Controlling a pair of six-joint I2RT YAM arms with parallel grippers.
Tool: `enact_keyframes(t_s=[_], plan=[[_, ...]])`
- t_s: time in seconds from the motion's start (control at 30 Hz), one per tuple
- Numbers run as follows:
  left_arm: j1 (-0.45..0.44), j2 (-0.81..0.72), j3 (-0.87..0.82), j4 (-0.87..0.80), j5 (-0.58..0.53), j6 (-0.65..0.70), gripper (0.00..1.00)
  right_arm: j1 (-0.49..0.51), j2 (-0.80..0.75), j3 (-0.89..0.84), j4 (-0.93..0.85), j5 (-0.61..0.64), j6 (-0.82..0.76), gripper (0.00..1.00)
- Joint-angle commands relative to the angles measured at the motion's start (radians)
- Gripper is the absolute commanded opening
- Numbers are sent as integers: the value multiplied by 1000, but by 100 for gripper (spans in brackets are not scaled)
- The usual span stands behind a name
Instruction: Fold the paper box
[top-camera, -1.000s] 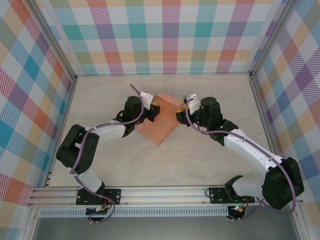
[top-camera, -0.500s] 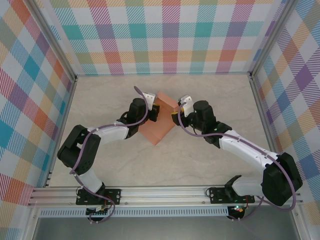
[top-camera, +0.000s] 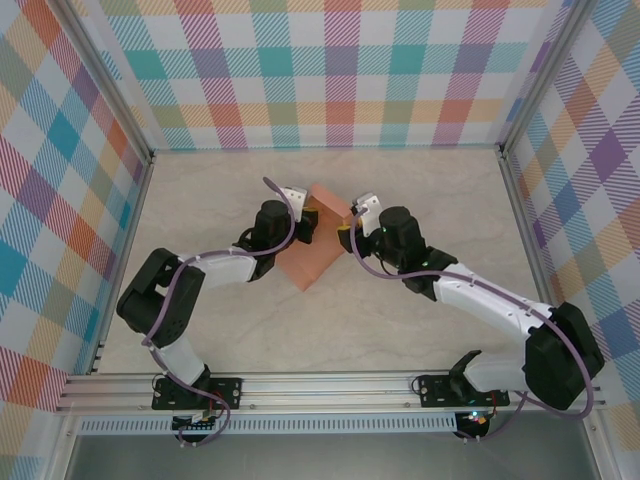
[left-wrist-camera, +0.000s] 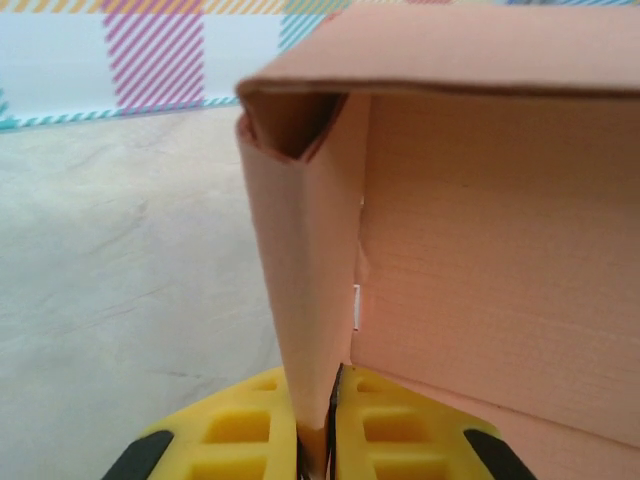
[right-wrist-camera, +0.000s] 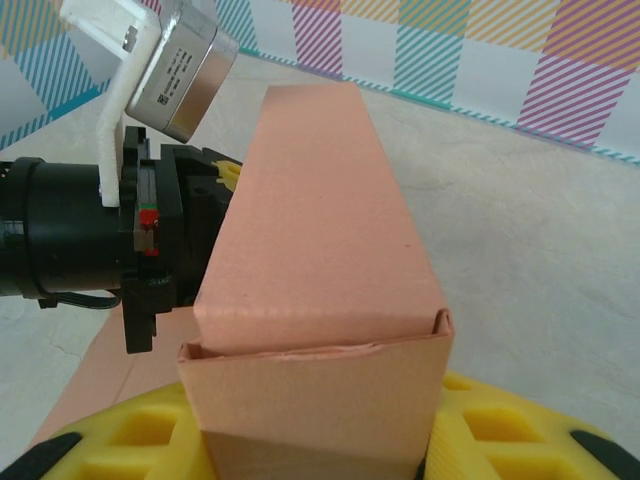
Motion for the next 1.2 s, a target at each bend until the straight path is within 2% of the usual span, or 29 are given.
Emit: enact_keyframes(t_s=[0.0,0.17,0.37,0.5,0.7,0.9,1.03,1.17], plan=[[-11,15,40,126,140,-20,4,43,-34,-13,66,-152,40,21],[-12,28,54,134,79,-27,0,65,-43,-55,79,-142,60,21],[-16,50,79,82,-7,-41,0,120,-11,-129,106,-104,-73,22],[-26,68,78,97,-4,-45,4,120,40,-168,149,-109,-89,22],[-28,100,42,170,14,-35,7,121,120,-209,256,-77,-121,23],[-29,147,-8,225,-28,-8,7,121,201,-230,318,-75,-174,24],[-41,174,-62,326,-93,-15,11,118,229,-259,356,-51,-164,25],[-62,215,-97,433,-92,-8,13,117,244,-276,358,-68,-171,27]])
